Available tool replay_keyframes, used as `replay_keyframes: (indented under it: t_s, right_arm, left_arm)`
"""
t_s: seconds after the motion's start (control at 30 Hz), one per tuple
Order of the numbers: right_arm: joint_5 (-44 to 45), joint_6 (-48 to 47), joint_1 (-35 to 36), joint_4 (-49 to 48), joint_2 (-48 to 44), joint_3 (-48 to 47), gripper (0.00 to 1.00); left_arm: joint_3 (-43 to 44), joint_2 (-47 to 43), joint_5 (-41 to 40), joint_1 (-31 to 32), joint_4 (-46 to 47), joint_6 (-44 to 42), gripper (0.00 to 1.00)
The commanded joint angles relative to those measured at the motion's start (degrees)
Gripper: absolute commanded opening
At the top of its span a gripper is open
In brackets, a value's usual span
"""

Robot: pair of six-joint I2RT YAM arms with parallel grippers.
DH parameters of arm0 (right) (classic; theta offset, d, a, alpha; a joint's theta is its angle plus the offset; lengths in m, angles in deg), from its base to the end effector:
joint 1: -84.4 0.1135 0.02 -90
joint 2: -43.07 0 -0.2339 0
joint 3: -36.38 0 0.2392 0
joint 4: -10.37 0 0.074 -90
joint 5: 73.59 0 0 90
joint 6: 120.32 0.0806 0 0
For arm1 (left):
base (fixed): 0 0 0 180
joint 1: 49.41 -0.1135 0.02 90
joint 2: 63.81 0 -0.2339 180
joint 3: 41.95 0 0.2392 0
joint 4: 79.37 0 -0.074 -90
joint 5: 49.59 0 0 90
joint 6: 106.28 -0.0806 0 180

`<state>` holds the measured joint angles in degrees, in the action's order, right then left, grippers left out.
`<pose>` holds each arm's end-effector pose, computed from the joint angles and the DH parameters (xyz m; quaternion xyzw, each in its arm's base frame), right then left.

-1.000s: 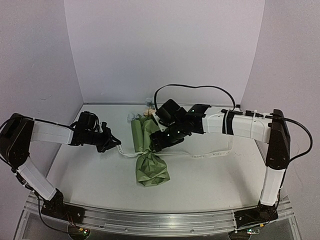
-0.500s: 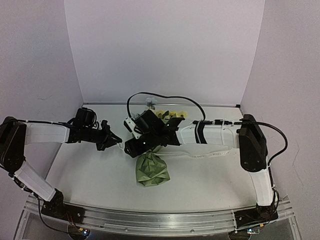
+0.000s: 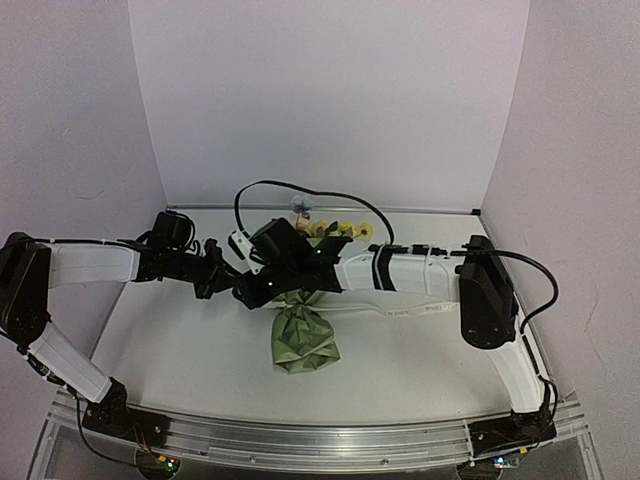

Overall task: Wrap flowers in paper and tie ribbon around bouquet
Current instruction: Cross the half-tied ribbon over the folded bouquet.

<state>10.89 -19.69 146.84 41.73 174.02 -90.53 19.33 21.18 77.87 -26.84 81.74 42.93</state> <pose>0.2419 0.4802 0.1840 -0.4076 0.7888 0.3071 0.3426 0.2768 -0.1681 0.1569 -0.1500 0.8638 -0.4715 0.0953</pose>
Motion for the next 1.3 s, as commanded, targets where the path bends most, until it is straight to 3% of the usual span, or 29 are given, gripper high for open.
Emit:
replay_keyframes:
  t_s: [0.0, 0.13, 0.3, 0.43, 0.73, 0.93, 1.27]
  right_arm:
    - [1.57, -0.93, 0.51, 0.14, 2.83, -4.12, 0.47]
    - [3.35, -0.56, 0.50, 1.09, 3.75, -5.57, 0.37]
    - [7.34, -0.09, 0.50, 1.04, 2.25, -3.76, 0.13]
    - [9.51, 1.22, 0.49, 0.84, 0.59, -2.08, 0.01]
    - [15.52, 6.09, -0.07, -2.28, -5.52, 6.64, 0.00]
    - [19.44, 11.25, -1.61, -5.31, -10.58, 14.81, 0.00]
    - [14.41, 19.52, -5.84, -5.93, -11.96, 19.54, 0.00]
  left_arm:
    - [3.66, -1.23, 1.52, 0.37, -0.70, 0.38, 0.00]
    - [4.11, -1.14, 1.40, 0.54, -1.16, 0.32, 0.00]
    - [4.44, -0.58, 1.04, 0.88, -2.17, -0.25, 0.00]
    - [4.78, 0.00, 0.97, 1.30, -2.12, -0.78, 0.03]
    - [8.22, -2.81, -1.72, 1.56, -5.07, -5.80, 0.40]
    - [10.75, -2.62, -6.79, 1.56, -9.54, -15.24, 0.44]
    - [18.84, 11.33, -9.60, 3.64, -6.96, -27.06, 0.53]
